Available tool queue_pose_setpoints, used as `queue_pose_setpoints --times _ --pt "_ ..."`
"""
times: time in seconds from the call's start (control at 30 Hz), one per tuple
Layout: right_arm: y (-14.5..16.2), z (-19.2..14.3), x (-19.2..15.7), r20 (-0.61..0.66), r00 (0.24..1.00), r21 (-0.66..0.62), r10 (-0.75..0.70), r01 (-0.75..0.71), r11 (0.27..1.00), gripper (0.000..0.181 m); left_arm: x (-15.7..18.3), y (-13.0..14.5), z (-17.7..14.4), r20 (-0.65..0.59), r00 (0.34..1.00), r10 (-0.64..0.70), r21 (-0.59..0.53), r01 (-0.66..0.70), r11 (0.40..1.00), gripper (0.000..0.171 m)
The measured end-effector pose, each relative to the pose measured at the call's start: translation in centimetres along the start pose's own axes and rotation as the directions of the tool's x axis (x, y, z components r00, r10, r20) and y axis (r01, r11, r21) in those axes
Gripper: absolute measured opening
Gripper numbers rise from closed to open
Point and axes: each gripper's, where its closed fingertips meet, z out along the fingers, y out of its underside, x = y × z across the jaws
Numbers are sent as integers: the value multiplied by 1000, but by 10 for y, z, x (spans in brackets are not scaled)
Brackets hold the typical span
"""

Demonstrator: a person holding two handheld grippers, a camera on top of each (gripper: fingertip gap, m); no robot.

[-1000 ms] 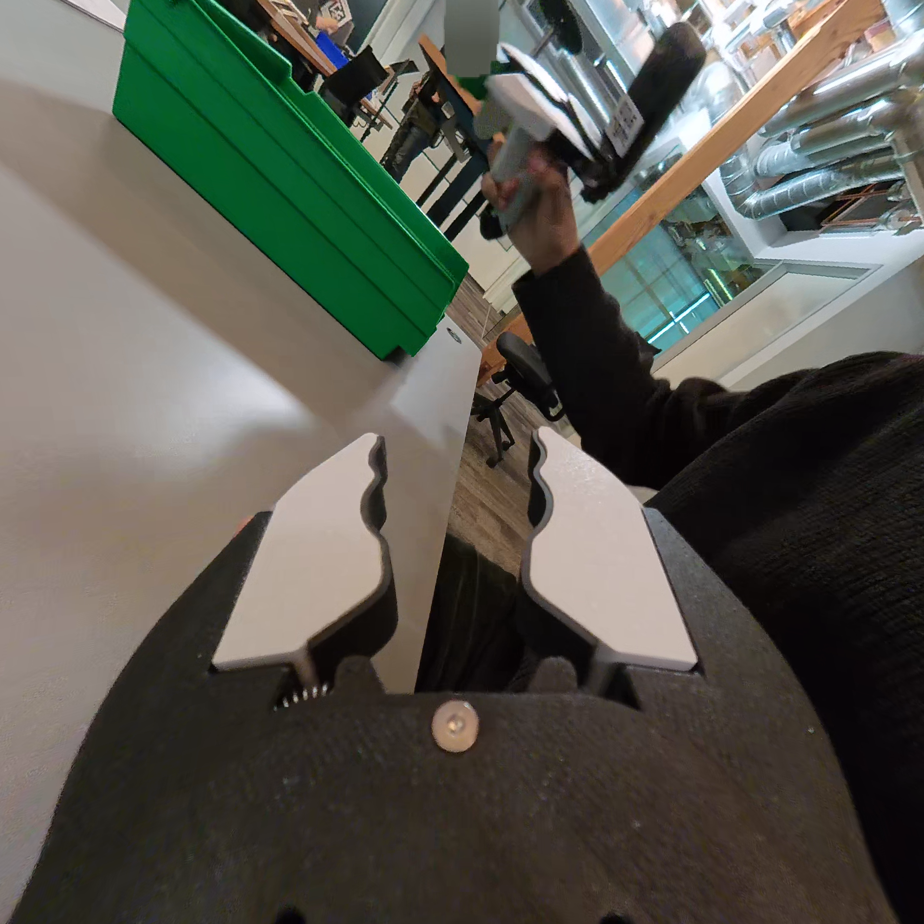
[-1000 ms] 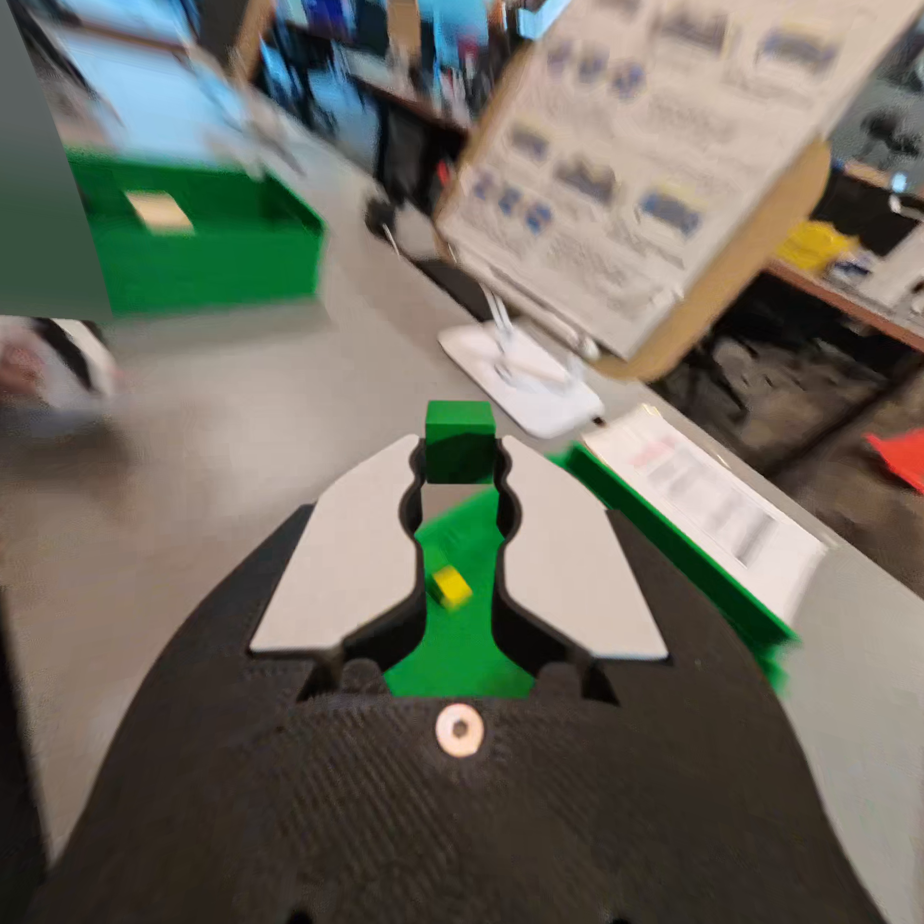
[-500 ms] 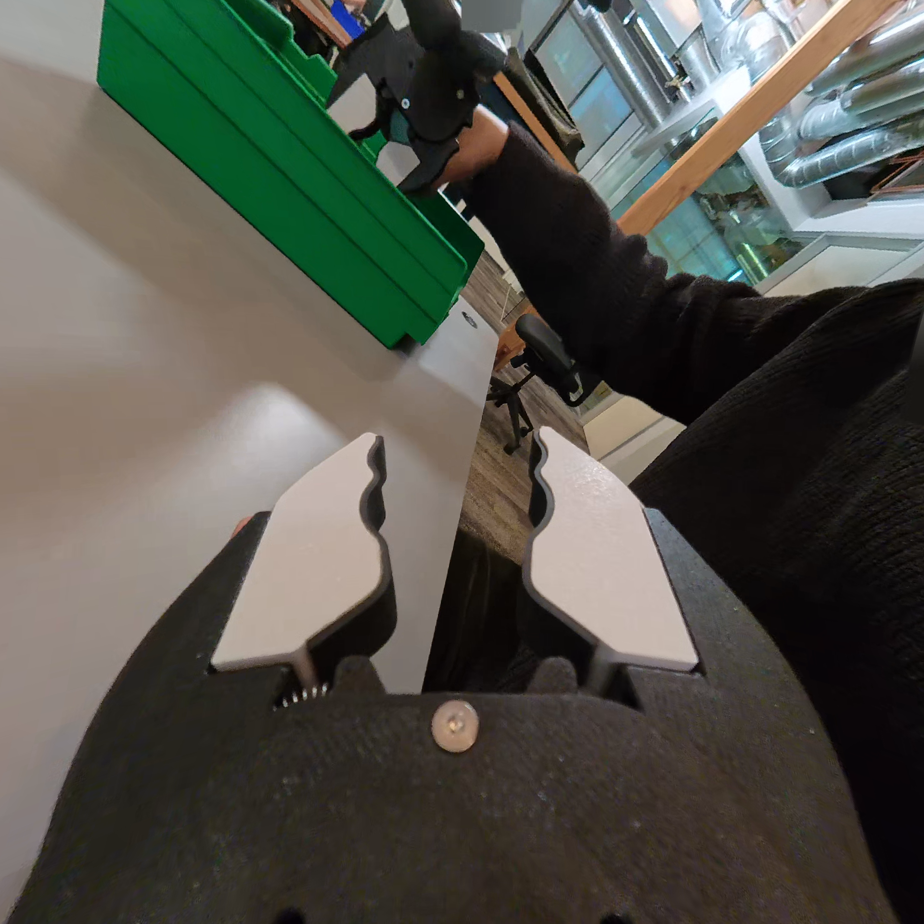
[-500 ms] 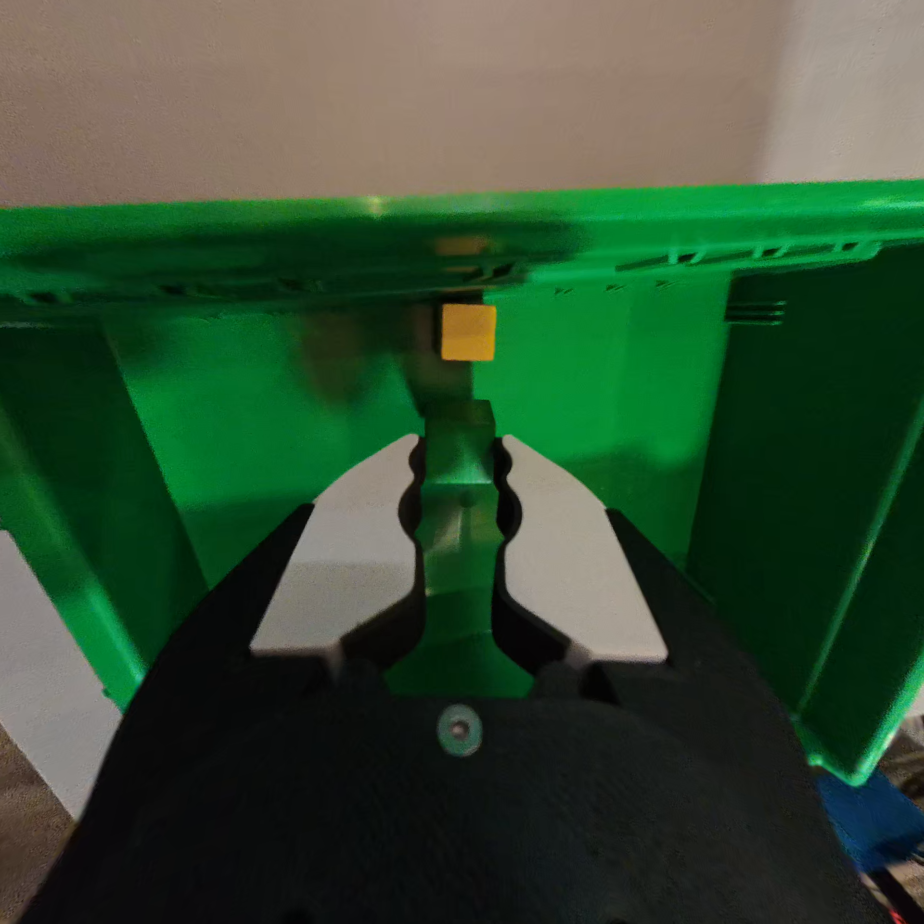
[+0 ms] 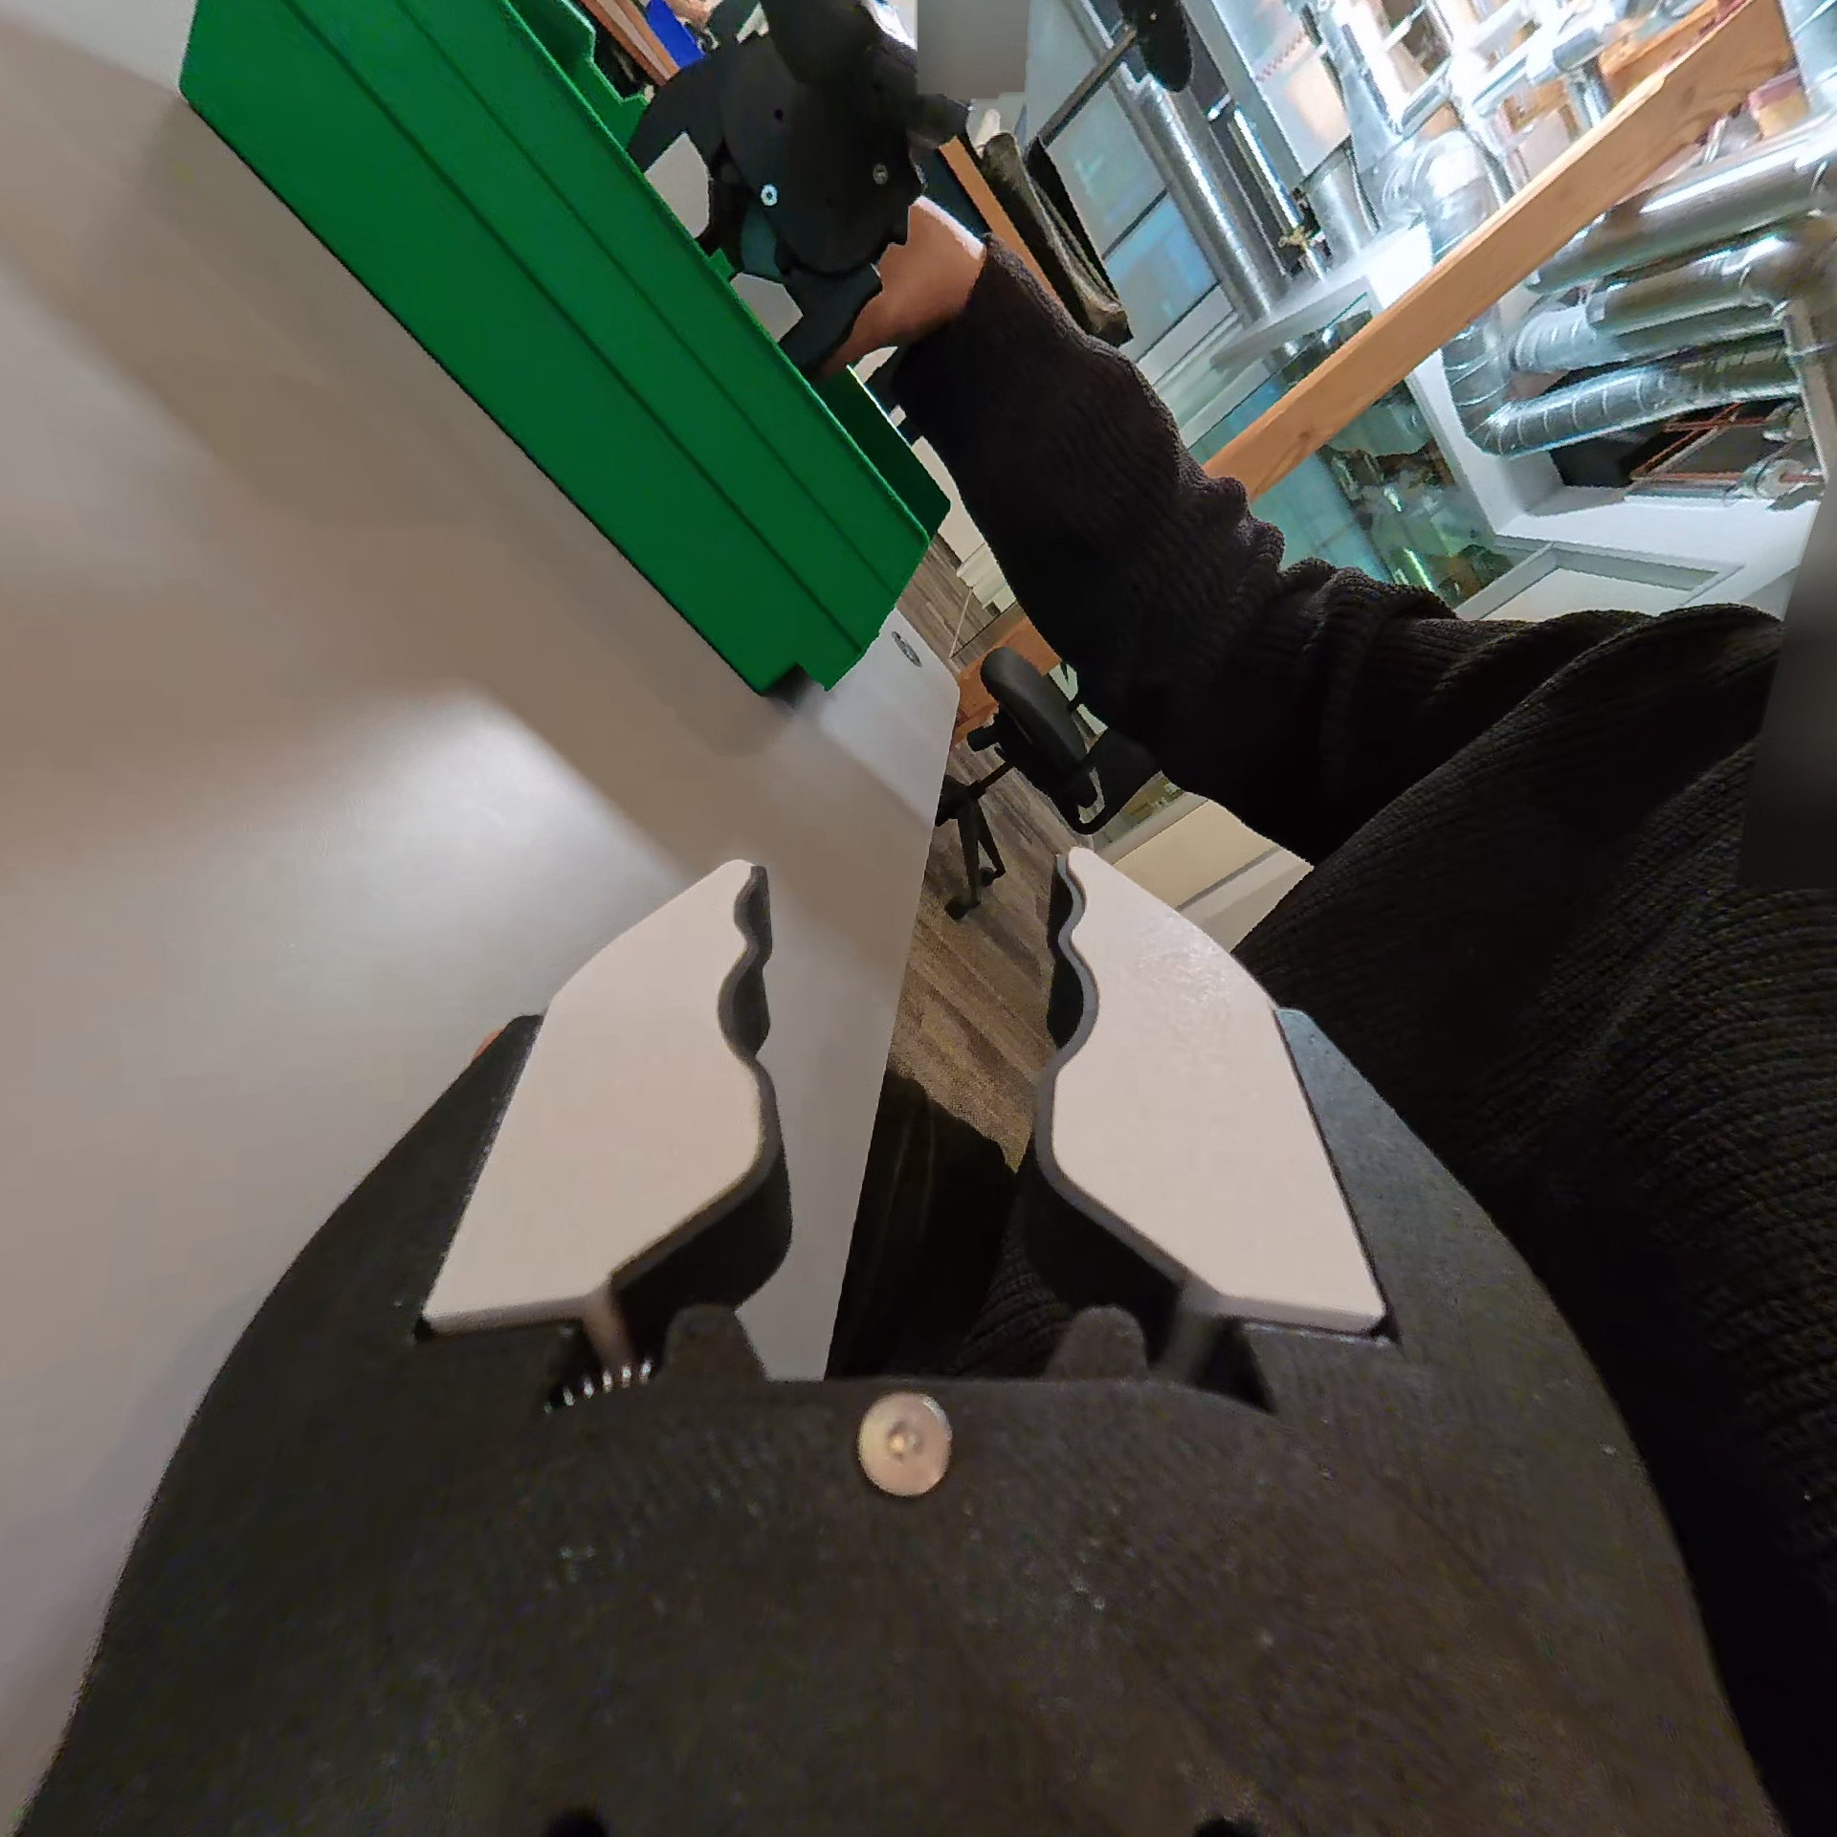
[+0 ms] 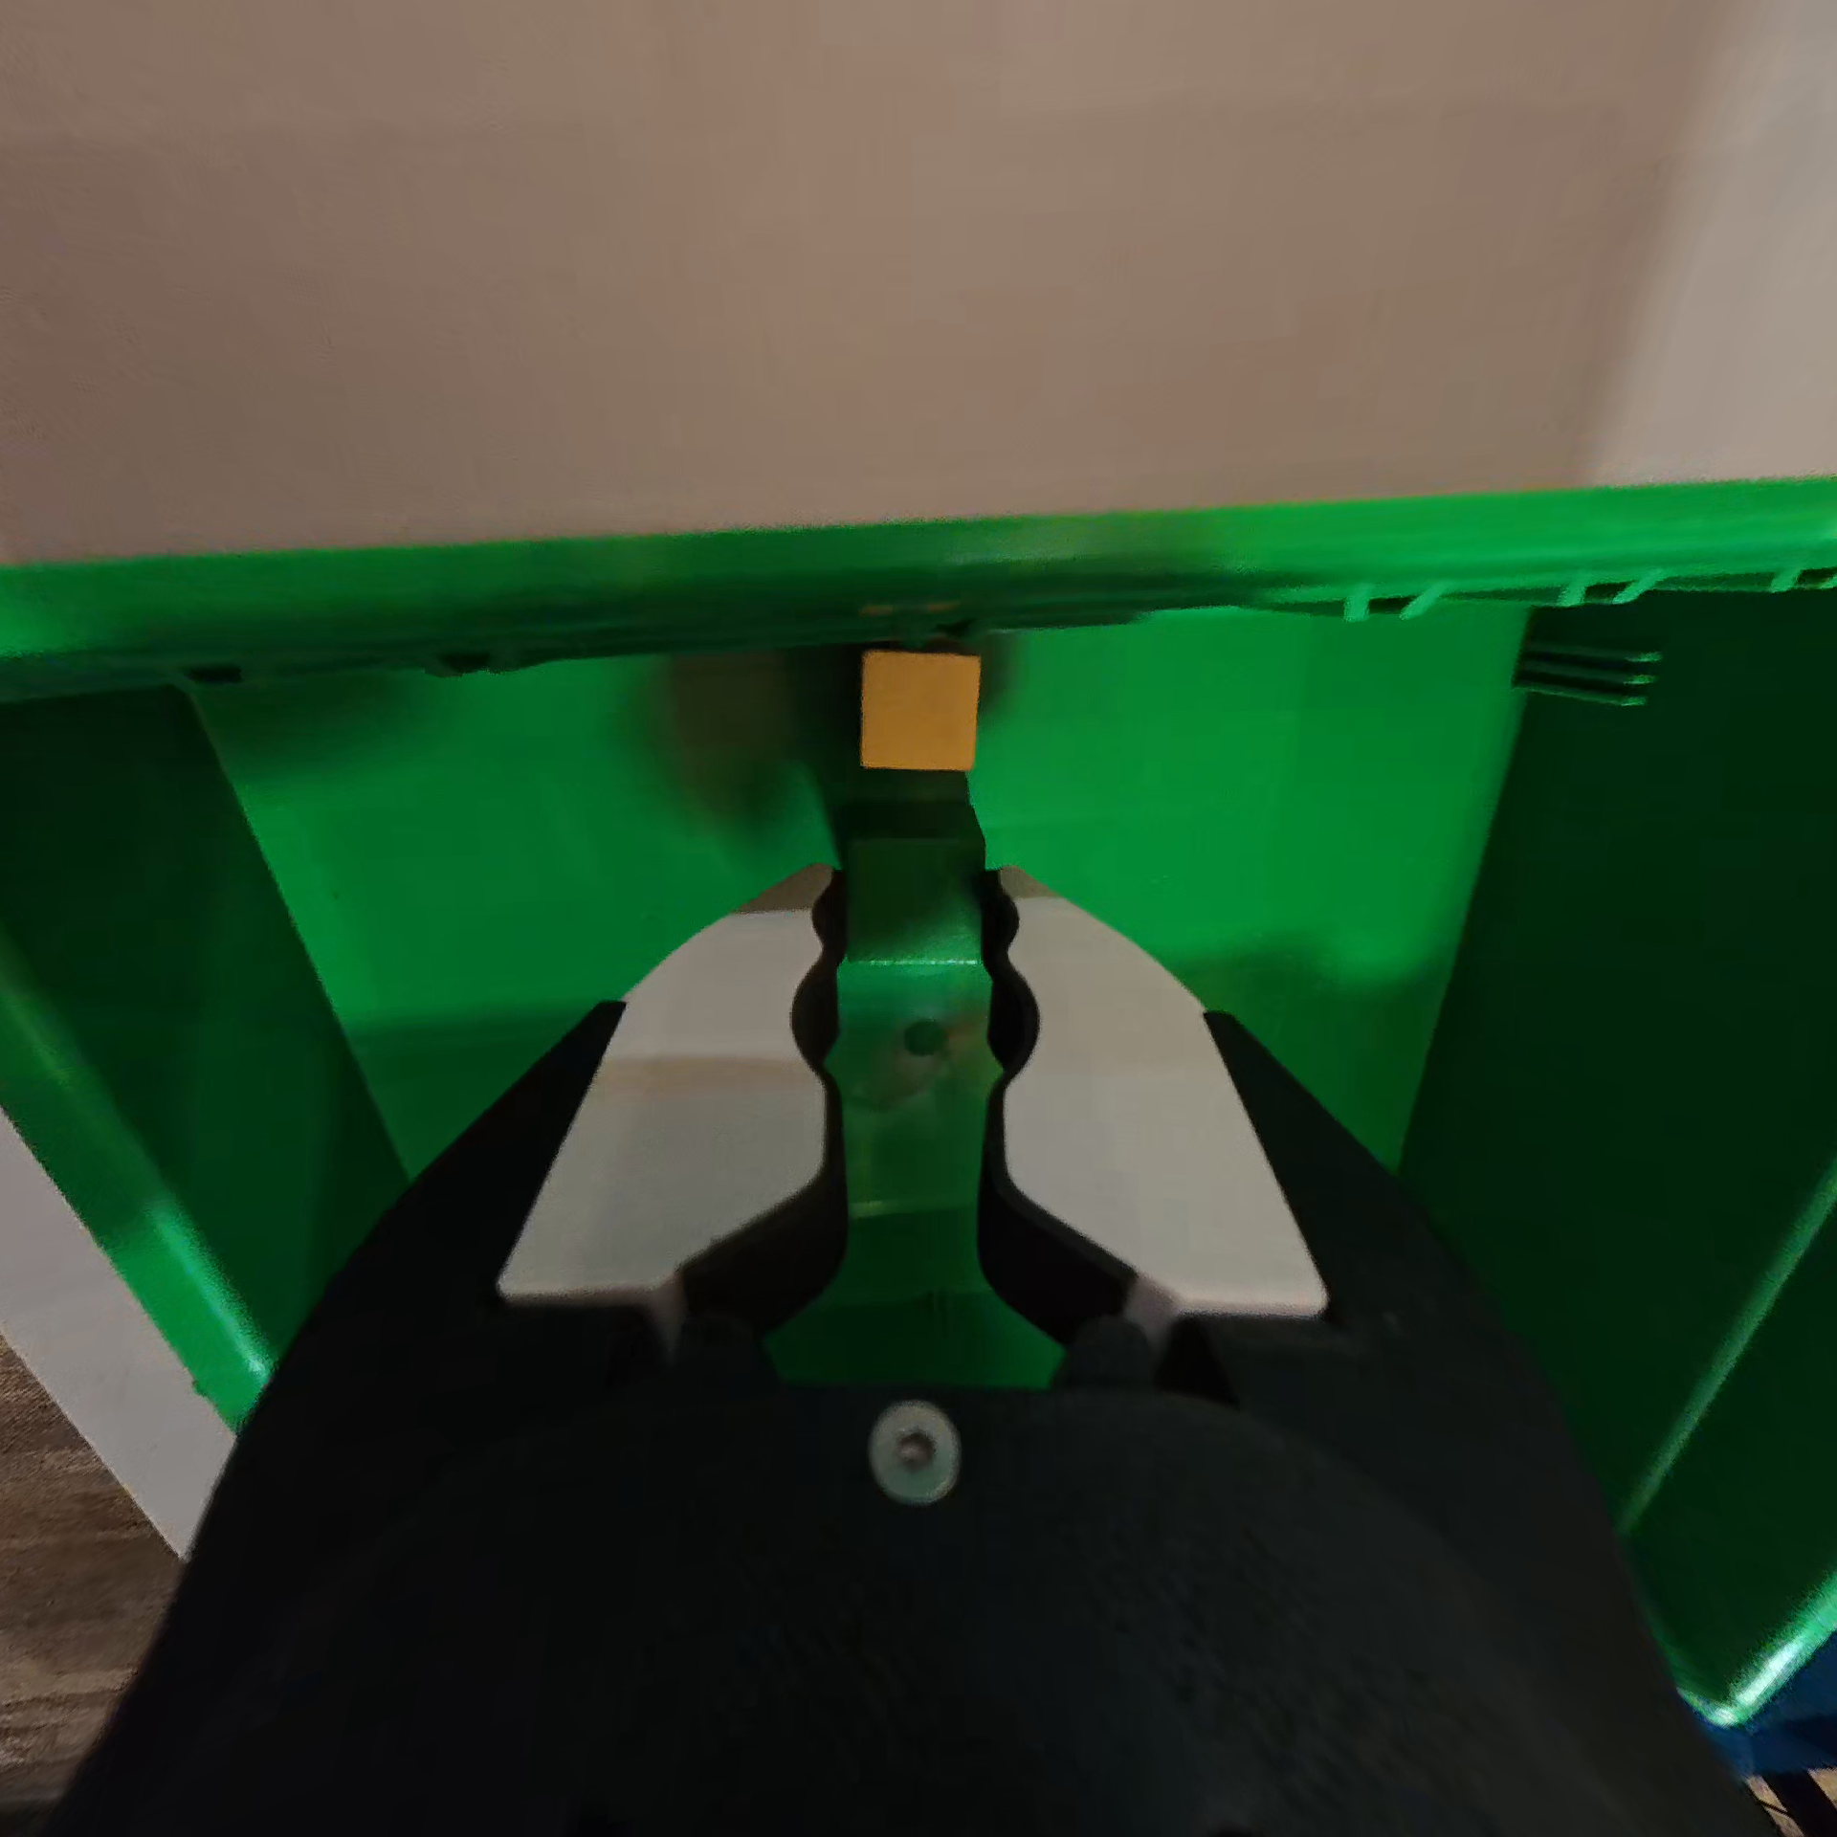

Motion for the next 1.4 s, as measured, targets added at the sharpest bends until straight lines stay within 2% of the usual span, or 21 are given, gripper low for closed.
queue_pose_setpoints --times 0.3,0.4,0.5,0.57,0.63,0.7,0.73,0.77,0.83,0.87,0.9,0.97,1.07,1.13,1.23,1.3,1.33,1.37,1.4 --pt "0 1 -1 13 1000 6 28 -28 1000 27 1 -2 -1 -9 1000 -1 3 1 1000 54" --pt "-2 0 -4 24 999 23 41 -41 999 43 2 -2 -2 -8 1000 0 3 0 1000 54" --pt "-4 -9 0 -12 999 40 36 -36 999 47 1 -3 -2 -8 1000 -2 5 2 1000 54" --pt "-10 -25 1 -27 998 92 63 -61 994 47 2 -3 -2 -9 1000 -5 8 5 1000 54" --pt "-28 -52 -1 -40 994 228 105 -93 969 48 3 -4 -2 -12 1000 0 9 0 1000 54" --pt "-60 -95 -13 -35 990 452 135 -105 886 47 5 -5 -1 -10 1000 15 6 -15 1000 54" --pt "-79 -120 -22 -26 989 578 148 -106 809 47 6 -4 -1 -7 1000 24 3 -24 1000 54" --pt "-97 -148 -33 -8 988 703 152 -103 704 47 6 -4 -1 -5 999 33 -2 -33 999 54" --pt "-126 -202 -58 82 982 912 168 -142 385 45 9 -3 0 -6 999 48 -13 -48 999 54" --pt "-132 -220 -71 148 977 955 156 -182 233 48 12 -3 1 -9 998 58 -19 -58 998 54" --pt "-136 -230 -83 217 966 965 138 -233 119 51 15 -4 0 -9 997 71 -21 -72 997 55" --pt "-143 -228 -105 340 934 940 107 -340 -20 56 24 -10 -3 -15 994 113 -14 -113 994 57" --pt "-163 -212 -136 461 884 884 77 -449 -134 62 46 -31 -23 -54 983 178 43 -176 983 61" --pt "-177 -208 -159 516 857 843 21 -502 -194 64 57 -55 -52 -10 965 262 69 -261 963 62" --pt "-193 -195 -186 518 855 845 -17 -514 -145 63 55 -95 -115 214 879 425 39 -443 896 67" --pt "-198 -184 -190 502 864 863 33 -497 -95 61 43 -119 -161 384 748 541 -76 -558 826 70" --pt "-200 -181 -191 503 863 863 45 -498 -80 60 35 -125 -180 423 685 593 -167 -585 794 73" --pt "-202 -180 -193 510 859 859 42 -506 -81 59 28 -120 -194 388 659 644 -291 -576 764 74" --pt "-205 -181 -195 522 853 851 31 -517 -91 59 17 -112 -208 350 660 665 -418 -525 741 75"
